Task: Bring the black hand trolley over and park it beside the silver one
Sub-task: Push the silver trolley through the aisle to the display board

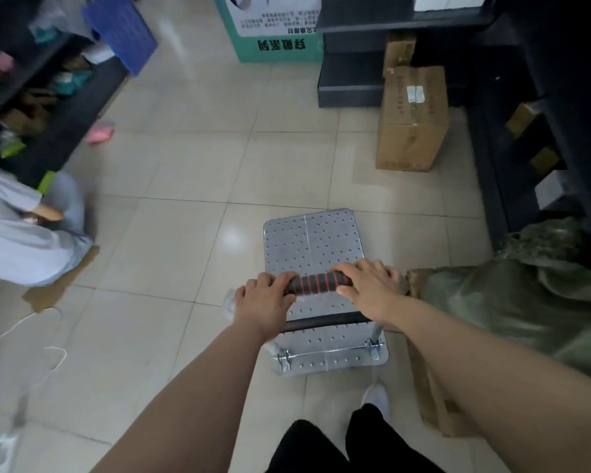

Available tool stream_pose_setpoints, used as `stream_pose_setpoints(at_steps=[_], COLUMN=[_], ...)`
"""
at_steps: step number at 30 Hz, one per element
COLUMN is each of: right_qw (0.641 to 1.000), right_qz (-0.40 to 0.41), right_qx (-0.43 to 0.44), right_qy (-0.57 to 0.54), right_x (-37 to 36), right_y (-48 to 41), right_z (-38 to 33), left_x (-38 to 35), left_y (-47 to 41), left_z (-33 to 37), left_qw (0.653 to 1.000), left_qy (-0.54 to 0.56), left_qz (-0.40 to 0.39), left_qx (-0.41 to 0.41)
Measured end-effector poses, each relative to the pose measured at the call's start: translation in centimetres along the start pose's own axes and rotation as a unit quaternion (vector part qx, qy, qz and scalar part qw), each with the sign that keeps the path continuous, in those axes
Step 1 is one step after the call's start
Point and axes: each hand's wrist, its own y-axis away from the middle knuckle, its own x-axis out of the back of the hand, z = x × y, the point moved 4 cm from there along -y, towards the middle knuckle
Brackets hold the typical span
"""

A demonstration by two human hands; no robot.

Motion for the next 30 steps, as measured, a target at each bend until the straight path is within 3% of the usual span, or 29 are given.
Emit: stream_pose_setpoints(at_steps=[11, 30], right_qw=[0.998, 0.997], right_qz=[0.003, -0.003], right_qx=[0.000, 0.041], right_qy=[0.063, 0.066], right_x=[7.5, 17.5], right_y=[-12.3, -41.6], right_z=[4.6, 2.5], left_x=[2.3, 12.4], left_y=[-12.8, -40.3], left_z=[3.4, -2.1], left_qw=[0.998, 0.995], left_qy=[0.049, 0.045], left_qz=[-0.036, -0.046], left_qx=[0.026, 0.080])
